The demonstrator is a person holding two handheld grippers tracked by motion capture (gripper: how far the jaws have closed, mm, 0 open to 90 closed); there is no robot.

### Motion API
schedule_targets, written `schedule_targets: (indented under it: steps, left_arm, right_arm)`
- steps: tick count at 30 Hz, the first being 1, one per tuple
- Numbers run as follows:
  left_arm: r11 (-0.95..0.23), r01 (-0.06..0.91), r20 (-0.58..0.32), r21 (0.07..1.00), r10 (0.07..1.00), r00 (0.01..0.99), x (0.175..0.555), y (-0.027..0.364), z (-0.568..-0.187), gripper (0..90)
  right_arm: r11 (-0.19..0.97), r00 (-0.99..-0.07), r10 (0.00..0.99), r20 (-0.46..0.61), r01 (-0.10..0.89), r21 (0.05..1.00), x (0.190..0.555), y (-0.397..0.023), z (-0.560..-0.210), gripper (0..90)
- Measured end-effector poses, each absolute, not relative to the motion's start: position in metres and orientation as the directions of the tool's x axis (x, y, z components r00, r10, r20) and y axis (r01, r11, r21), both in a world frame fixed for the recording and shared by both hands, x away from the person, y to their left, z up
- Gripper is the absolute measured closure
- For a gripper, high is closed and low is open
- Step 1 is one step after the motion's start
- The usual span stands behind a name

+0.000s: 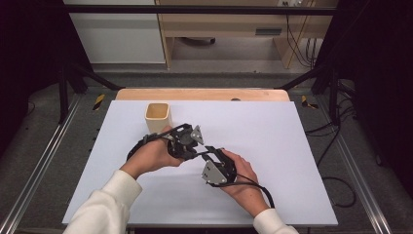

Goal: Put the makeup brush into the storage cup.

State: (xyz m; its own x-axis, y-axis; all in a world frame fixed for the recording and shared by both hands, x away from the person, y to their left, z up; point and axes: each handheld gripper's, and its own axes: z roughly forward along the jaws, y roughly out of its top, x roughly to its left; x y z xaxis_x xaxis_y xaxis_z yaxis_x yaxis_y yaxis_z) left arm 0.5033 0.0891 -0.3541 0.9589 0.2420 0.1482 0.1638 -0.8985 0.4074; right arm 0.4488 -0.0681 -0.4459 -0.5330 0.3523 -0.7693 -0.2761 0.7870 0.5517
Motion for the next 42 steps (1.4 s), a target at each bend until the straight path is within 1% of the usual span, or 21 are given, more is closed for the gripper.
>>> schedule_targets:
  steps: [5, 18, 32, 35, 37, 38, 39, 41, 42]
  left_arm:
    - [-0.899, 0.162, 0.146, 0.406, 0.238, 0.96, 0.503, 0.088, -0.355, 83.9]
    - [-0.903, 0.157, 0.142, 0.401, 0.23, 0.963, 0.502, 0.09, -0.356, 83.7]
    - [-0.893, 0.153, 0.144, 0.424, 0.234, 0.962, 0.502, 0.093, -0.355, 81.9]
    - [-0.889, 0.147, 0.152, 0.433, 0.233, 0.96, 0.501, 0.095, -0.356, 78.5]
    - [-0.886, 0.141, 0.165, 0.442, 0.235, 0.958, 0.503, 0.096, -0.355, 73.5]
    - [-0.878, 0.149, 0.163, 0.456, 0.247, 0.955, 0.503, 0.097, -0.355, 70.4]
    - [-0.869, 0.16, 0.159, 0.467, 0.26, 0.952, 0.504, 0.099, -0.354, 67.3]
    - [-0.865, 0.164, 0.162, 0.475, 0.269, 0.949, 0.505, 0.1, -0.353, 64.4]
    - [-0.862, 0.167, 0.163, 0.478, 0.274, 0.948, 0.505, 0.101, -0.353, 62.2]
  right_arm:
    - [0.787, -0.539, 0.342, -0.77, -0.283, 0.548, 0.448, -0.068, -0.446, 70.3]
    - [0.785, -0.569, 0.322, -0.756, -0.287, 0.55, 0.447, -0.067, -0.447, 76.6]
    - [0.79, -0.606, 0.289, -0.741, -0.286, 0.542, 0.445, -0.063, -0.452, 83.5]
    - [0.79, -0.608, 0.29, -0.739, -0.285, 0.544, 0.445, -0.063, -0.452, 83.5]
    - [0.793, -0.604, 0.287, -0.743, -0.285, 0.538, 0.445, -0.063, -0.451, 83.5]
    - [0.789, -0.602, 0.309, -0.736, -0.271, 0.552, 0.444, -0.063, -0.452, 83.6]
    - [0.8, -0.607, 0.28, -0.744, -0.281, 0.53, 0.445, -0.065, -0.451, 83.5]
    - [0.793, -0.61, 0.296, -0.735, -0.272, 0.545, 0.445, -0.065, -0.452, 83.5]
    - [0.802, -0.608, 0.287, -0.74, -0.27, 0.533, 0.445, -0.066, -0.451, 83.5]
